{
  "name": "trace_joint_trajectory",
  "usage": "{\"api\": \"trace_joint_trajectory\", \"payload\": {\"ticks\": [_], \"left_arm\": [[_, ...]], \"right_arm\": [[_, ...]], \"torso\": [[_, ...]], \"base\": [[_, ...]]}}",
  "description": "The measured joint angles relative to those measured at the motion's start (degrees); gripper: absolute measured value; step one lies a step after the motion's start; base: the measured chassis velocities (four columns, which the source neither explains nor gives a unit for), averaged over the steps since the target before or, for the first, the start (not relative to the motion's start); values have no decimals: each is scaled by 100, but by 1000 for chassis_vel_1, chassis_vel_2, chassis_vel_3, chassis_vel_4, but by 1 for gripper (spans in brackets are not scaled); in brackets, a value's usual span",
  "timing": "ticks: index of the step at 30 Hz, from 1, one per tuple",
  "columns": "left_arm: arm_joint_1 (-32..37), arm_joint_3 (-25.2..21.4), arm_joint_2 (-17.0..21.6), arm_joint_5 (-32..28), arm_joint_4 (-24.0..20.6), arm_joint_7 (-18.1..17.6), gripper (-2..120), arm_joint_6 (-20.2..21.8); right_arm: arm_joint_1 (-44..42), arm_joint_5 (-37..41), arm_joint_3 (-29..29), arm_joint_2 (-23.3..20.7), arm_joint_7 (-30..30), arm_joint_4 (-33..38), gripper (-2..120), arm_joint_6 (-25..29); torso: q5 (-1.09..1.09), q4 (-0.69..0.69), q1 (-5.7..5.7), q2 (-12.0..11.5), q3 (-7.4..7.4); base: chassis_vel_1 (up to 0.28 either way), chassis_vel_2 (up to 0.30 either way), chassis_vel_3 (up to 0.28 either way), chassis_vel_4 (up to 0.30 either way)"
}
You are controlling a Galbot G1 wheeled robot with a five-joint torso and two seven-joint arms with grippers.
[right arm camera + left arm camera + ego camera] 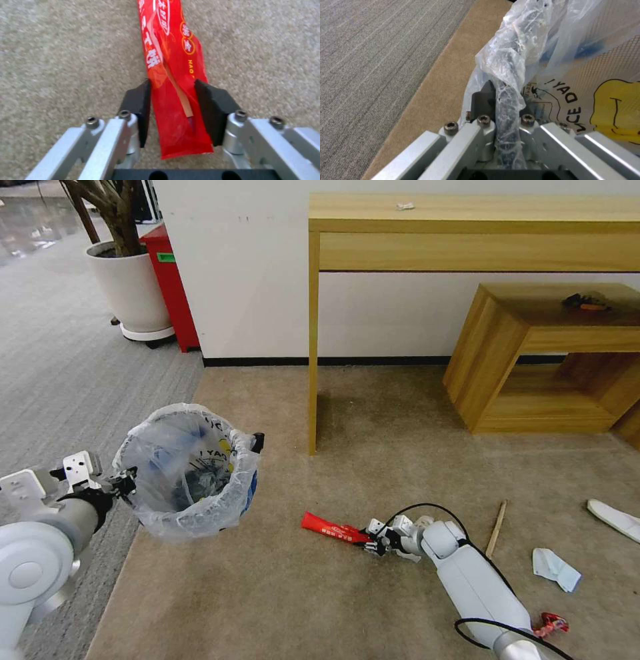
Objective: Pick up the trash bin and place the garbage on the floor into it.
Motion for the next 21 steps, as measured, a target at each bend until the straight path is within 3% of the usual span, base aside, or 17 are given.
{"api": "trace_joint_trajectory", "payload": {"ticks": [5,11,21], "left_arm": [[-1,-1,-1,-1,-2,3,0,0],[1,0,1,-8,-38,7,0,0],[16,17,-18,-9,-75,8,0,0]], "right_arm": [[1,-55,42,-16,62,-24,24,0],[-45,-110,93,-66,200,-44,0,0],[-95,-99,91,-106,360,42,0,-27]], "torso": [[0,0,0,0,0],[0,0,0,0,0],[0,0,0,0,0]], "base": [[0,0,0,0],[0,0,0,0],[0,0,0,0]]}}
